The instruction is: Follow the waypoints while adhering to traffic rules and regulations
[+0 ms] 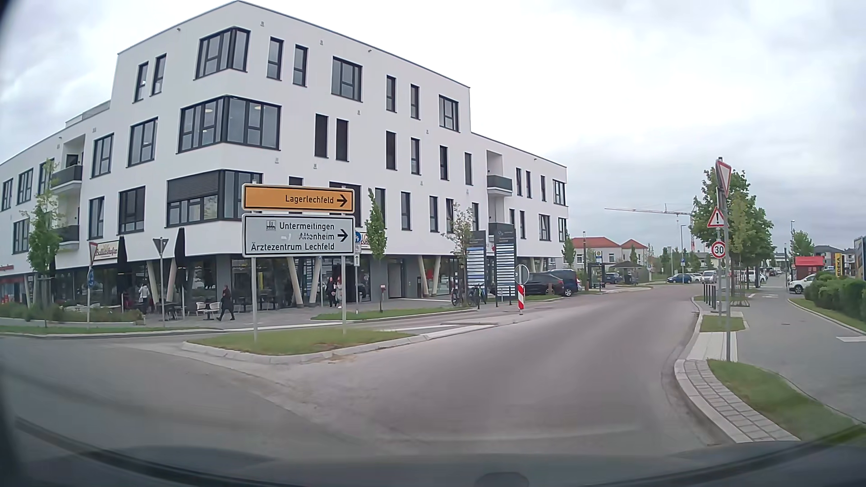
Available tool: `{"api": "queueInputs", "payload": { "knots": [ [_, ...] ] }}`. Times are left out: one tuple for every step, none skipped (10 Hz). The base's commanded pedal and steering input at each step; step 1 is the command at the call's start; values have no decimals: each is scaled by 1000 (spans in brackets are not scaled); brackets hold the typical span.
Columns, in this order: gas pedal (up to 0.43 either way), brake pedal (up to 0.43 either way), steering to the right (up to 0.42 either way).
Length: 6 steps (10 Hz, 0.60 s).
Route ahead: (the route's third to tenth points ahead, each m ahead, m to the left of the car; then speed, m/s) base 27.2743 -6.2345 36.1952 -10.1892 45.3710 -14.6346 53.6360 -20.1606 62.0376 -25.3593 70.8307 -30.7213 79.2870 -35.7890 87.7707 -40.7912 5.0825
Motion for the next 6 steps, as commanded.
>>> {"api": "queueInputs", "payload": {
  "knots": [
    [87,0,65],
    [87,0,88],
    [87,0,109],
    [87,0,132],
    [87,0,145],
    [87,0,151]
  ]
}}
